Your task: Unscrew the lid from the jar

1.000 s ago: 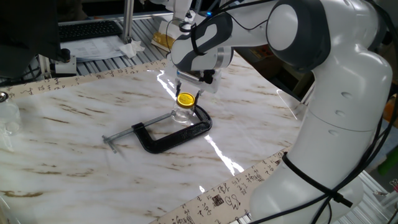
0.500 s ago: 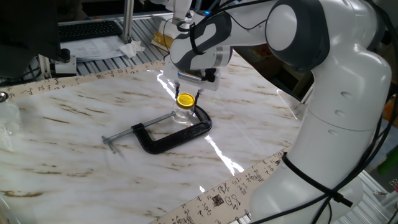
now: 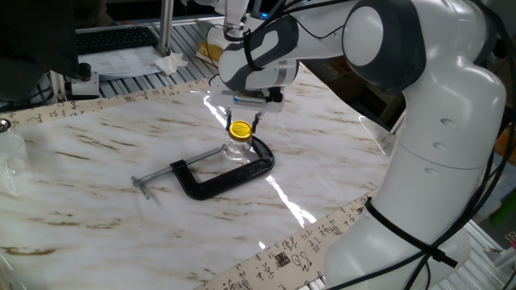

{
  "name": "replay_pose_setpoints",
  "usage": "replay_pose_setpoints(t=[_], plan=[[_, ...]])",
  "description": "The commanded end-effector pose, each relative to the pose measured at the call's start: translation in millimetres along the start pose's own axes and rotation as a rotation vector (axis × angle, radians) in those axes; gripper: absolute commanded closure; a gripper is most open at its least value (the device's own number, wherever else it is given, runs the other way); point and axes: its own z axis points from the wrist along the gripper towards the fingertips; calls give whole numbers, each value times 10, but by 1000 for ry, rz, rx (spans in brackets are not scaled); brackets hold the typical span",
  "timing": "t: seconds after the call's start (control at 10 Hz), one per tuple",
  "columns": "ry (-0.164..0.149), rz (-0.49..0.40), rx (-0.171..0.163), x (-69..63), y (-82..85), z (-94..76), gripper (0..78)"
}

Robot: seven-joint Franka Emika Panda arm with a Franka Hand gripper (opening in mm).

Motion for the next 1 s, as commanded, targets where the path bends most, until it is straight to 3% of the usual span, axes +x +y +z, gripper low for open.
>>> replay_pose_setpoints(t=[0.1,0.5,1.0], plan=[[9,-261,12,26,38,9,764],[-2,-376,10,24,42,5,764],[-15,-449,6,24,42,5,764]])
